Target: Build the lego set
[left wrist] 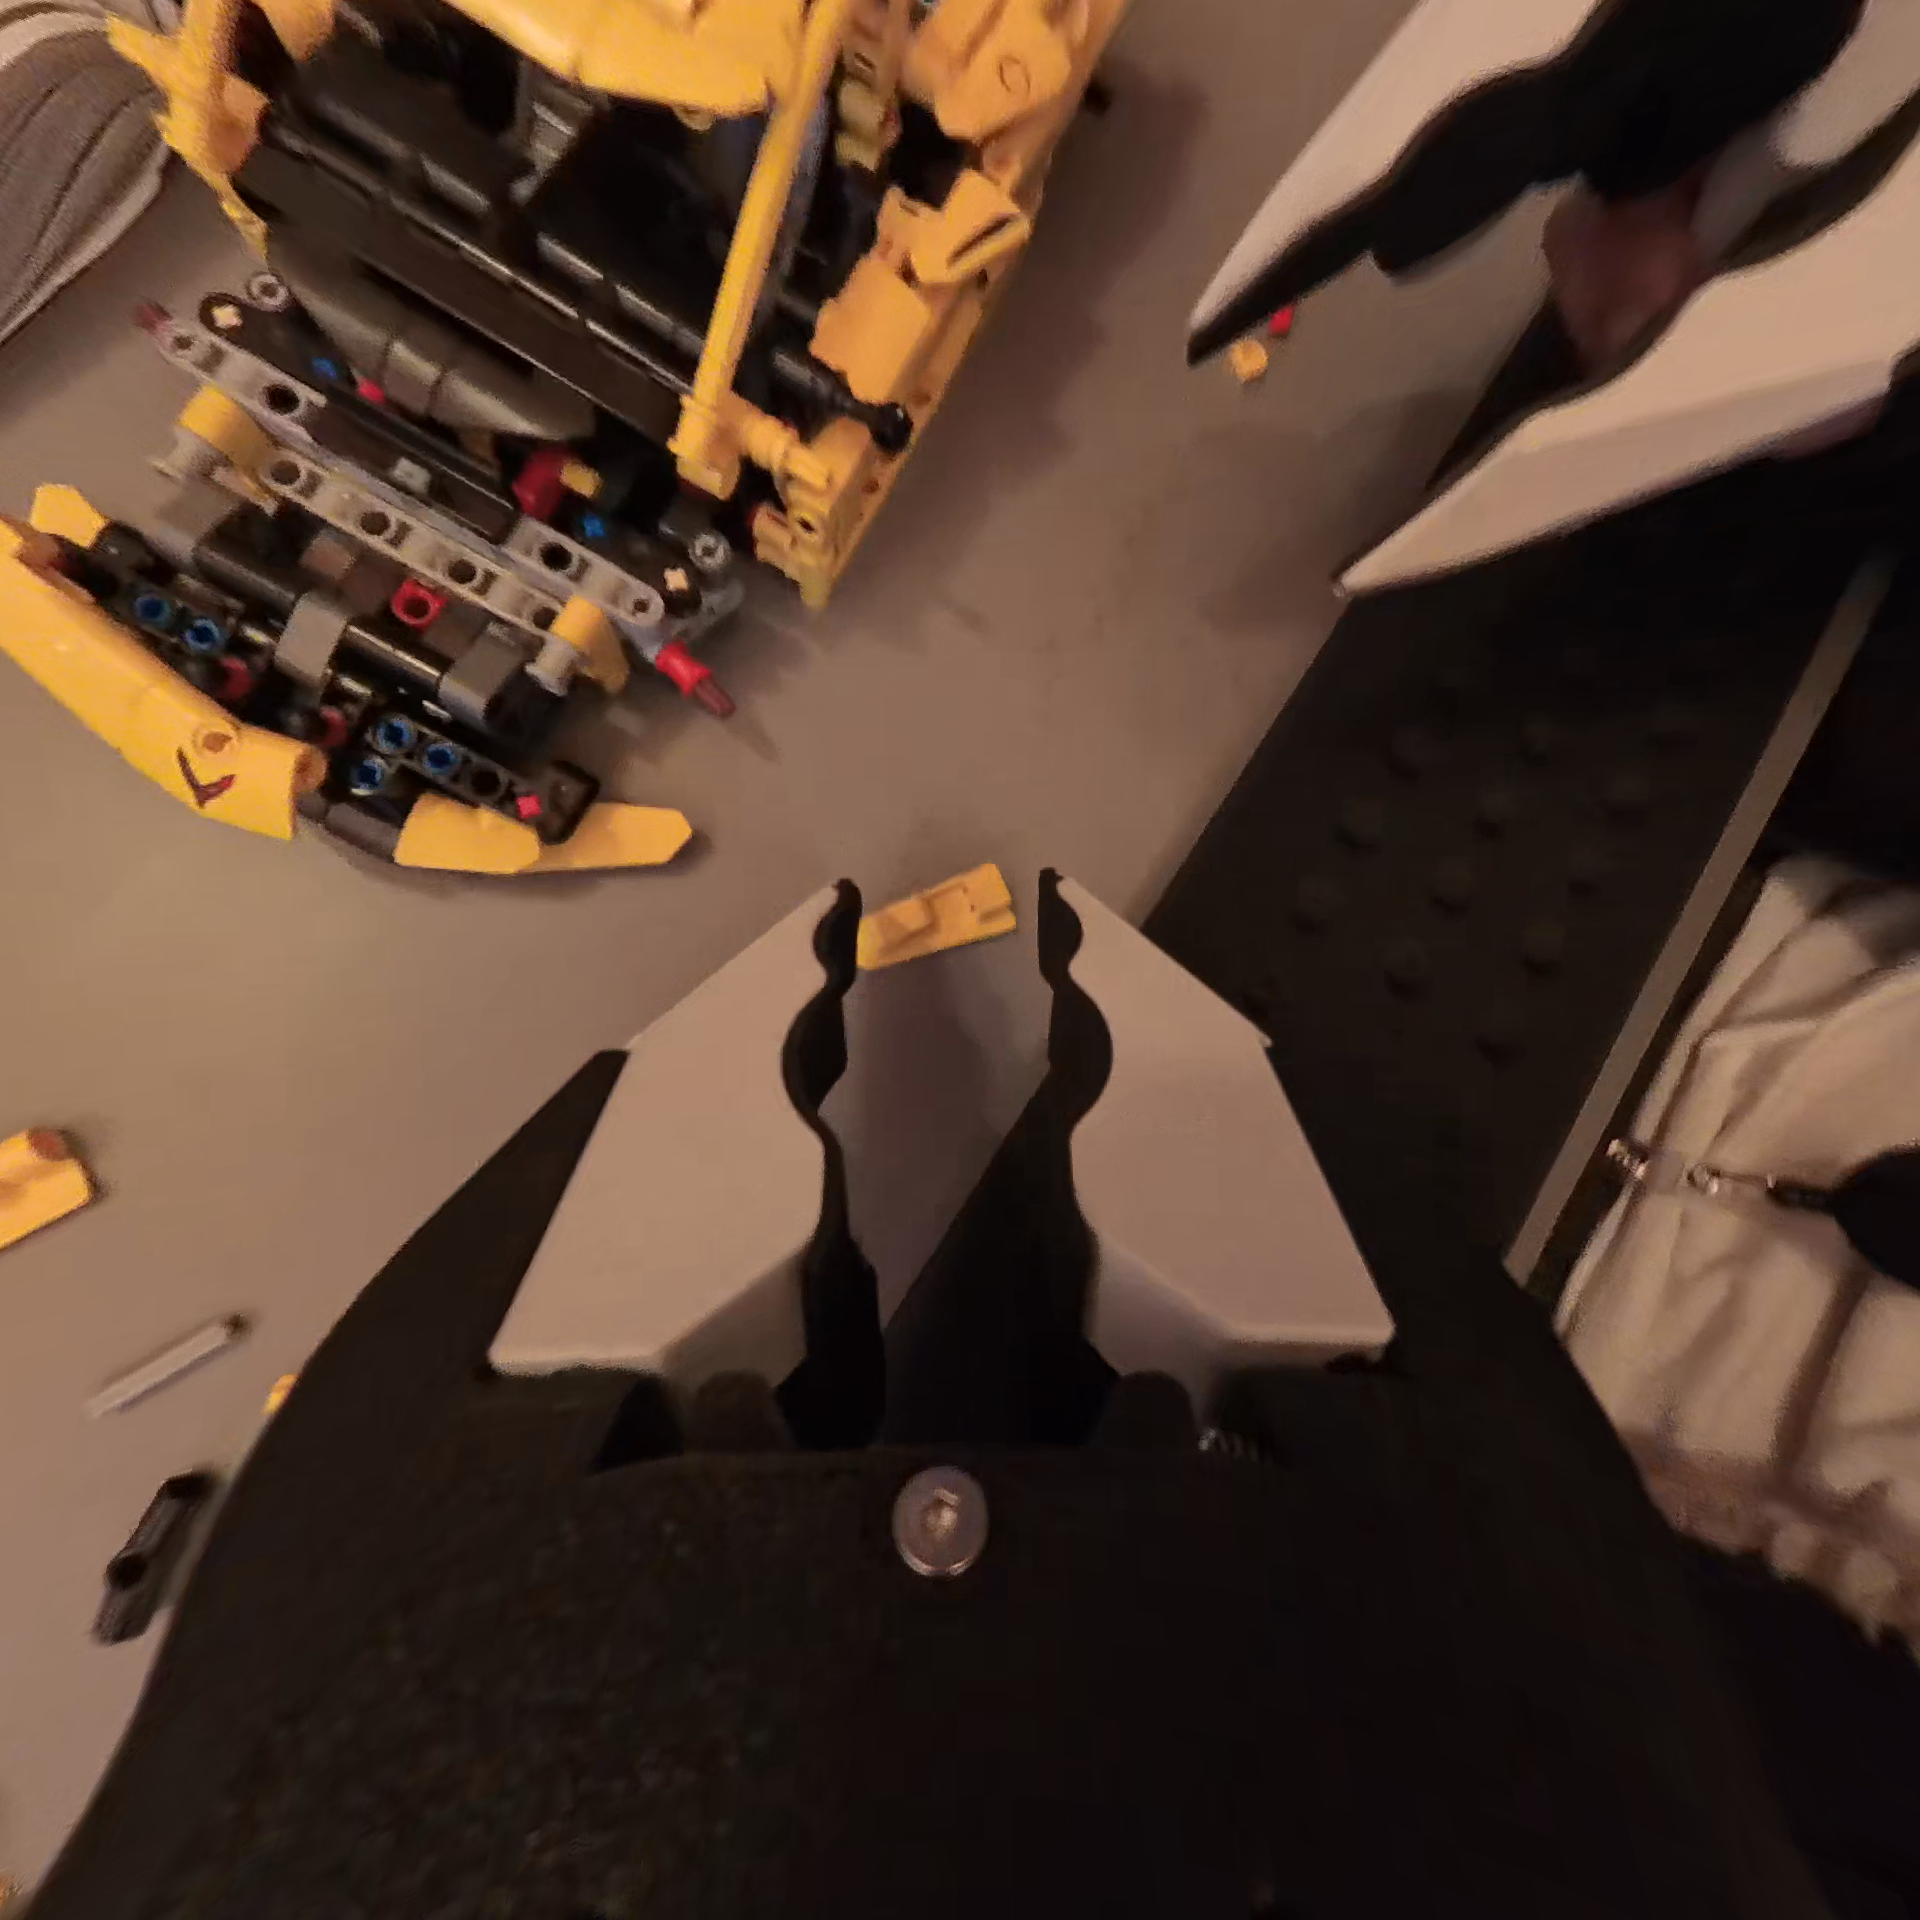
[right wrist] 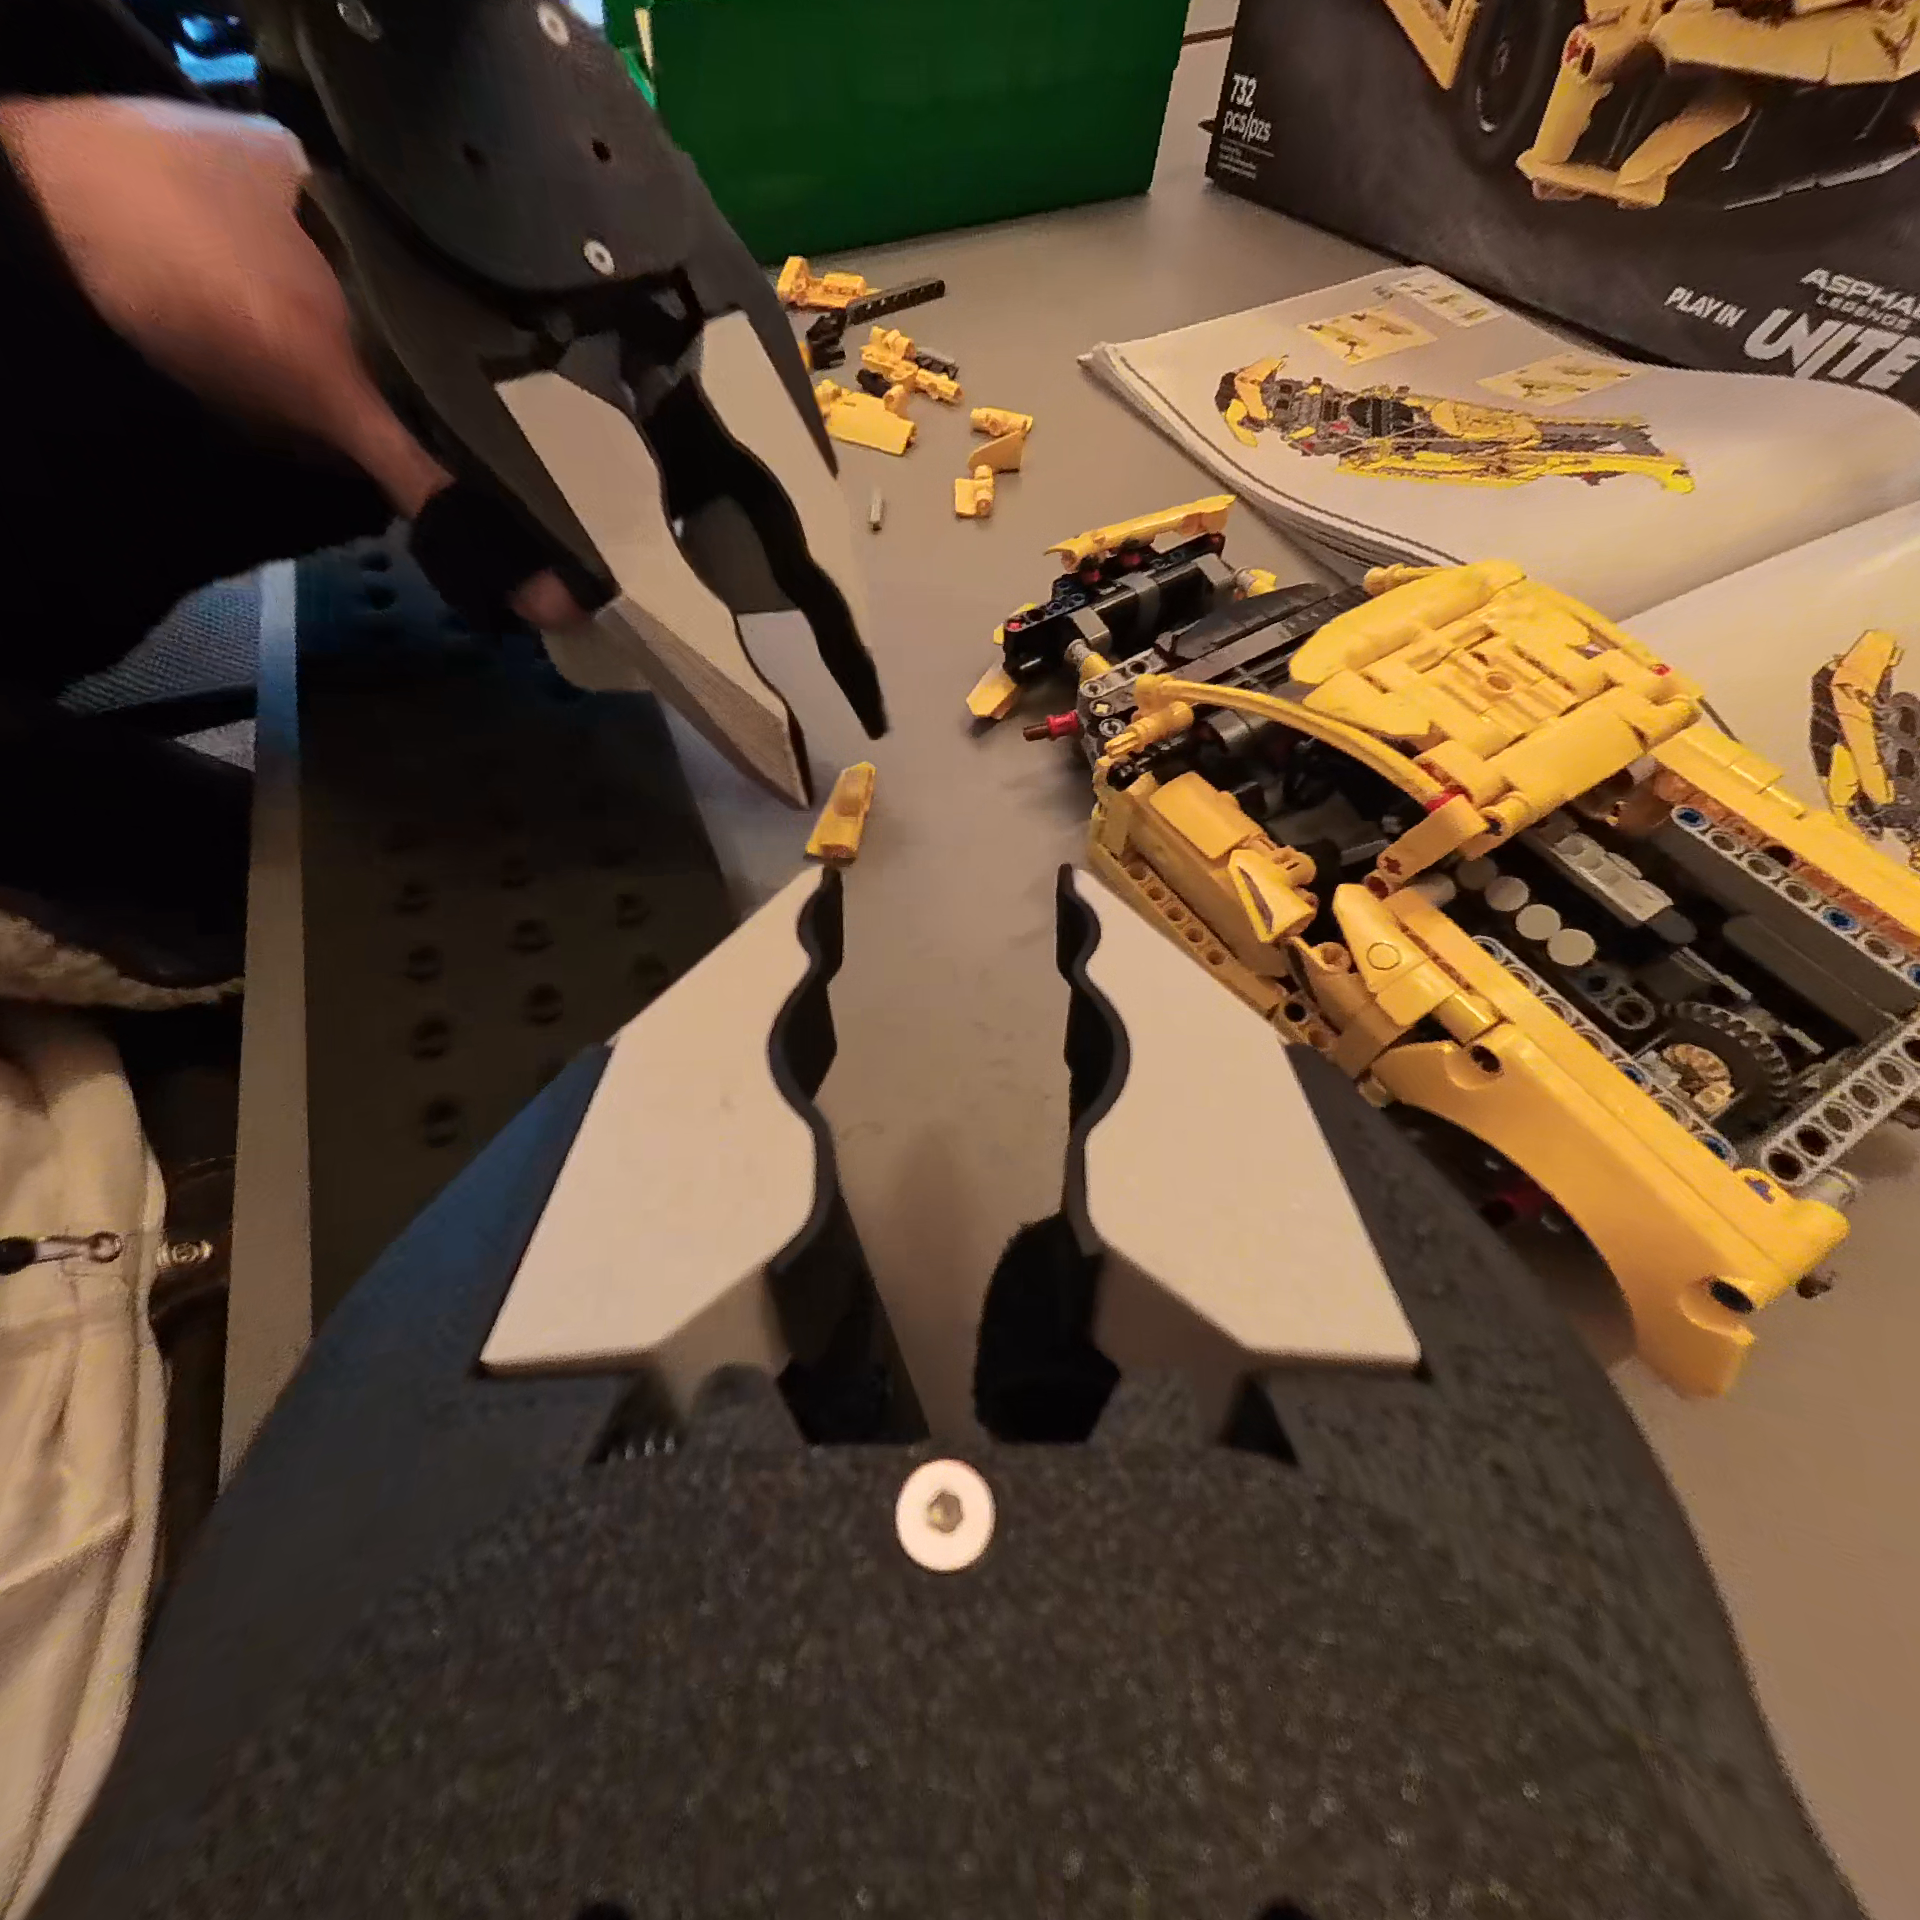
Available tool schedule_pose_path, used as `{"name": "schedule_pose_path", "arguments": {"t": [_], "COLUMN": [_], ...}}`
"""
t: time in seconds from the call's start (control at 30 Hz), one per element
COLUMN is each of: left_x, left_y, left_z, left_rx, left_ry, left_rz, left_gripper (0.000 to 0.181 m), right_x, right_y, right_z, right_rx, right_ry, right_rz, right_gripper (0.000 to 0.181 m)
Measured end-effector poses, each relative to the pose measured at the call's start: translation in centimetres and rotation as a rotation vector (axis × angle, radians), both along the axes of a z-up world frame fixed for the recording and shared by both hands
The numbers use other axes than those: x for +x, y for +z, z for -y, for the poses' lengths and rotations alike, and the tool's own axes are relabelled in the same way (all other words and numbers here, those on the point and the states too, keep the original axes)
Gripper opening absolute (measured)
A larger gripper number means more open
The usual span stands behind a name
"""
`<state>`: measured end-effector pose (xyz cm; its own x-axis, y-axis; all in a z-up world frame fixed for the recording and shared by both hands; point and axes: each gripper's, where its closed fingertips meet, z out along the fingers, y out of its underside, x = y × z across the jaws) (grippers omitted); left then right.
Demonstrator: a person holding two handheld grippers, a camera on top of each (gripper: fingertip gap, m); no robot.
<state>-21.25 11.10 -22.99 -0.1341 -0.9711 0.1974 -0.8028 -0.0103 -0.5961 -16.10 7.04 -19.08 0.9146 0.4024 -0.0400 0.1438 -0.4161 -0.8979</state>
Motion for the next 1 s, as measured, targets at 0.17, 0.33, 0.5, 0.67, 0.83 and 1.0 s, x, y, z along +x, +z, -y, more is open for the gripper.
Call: {"name": "schedule_pose_path", "arguments": {"t": [0.17, 0.33, 0.5, 0.67, 0.83, 1.0], "left_x": [-0.4, -0.7, -0.2, -0.2, 0.6, 2.9], "left_y": [0.3, -1.5, -1.9, -2.0, -1.2, 4.7], "left_z": [-1.7, -0.4, -0.4, 0.5, 0.1, 0.5], "left_rx": [0.206, 0.050, 0.026, 0.102, 0.174, 0.161], "left_ry": [-0.206, -0.442, -0.495, -0.533, -0.481, -0.334], "left_rz": [0.050, 0.051, 0.089, 0.127, 0.211, 0.528], "left_gripper": [0.034, 0.034, 0.021, 0.010, 0.009, 0.008], "right_x": [-0.2, -0.5, -0.6, -0.7, -0.5, -0.2], "right_y": [-0.1, 0.0, -0.2, -0.6, -0.2, 1.8], "right_z": [0.1, 0.2, 0.2, 0.2, 0.1, -0.8], "right_rx": [-0.013, -0.011, -0.028, -0.048, -0.039, -0.017], "right_ry": [0.021, 0.039, 0.052, 0.054, 0.048, 0.070], "right_rz": [-0.017, -0.023, -0.030, -0.026, -0.057, -0.268], "right_gripper": [0.038, 0.037, 0.035, 0.034, 0.035, 0.037]}}
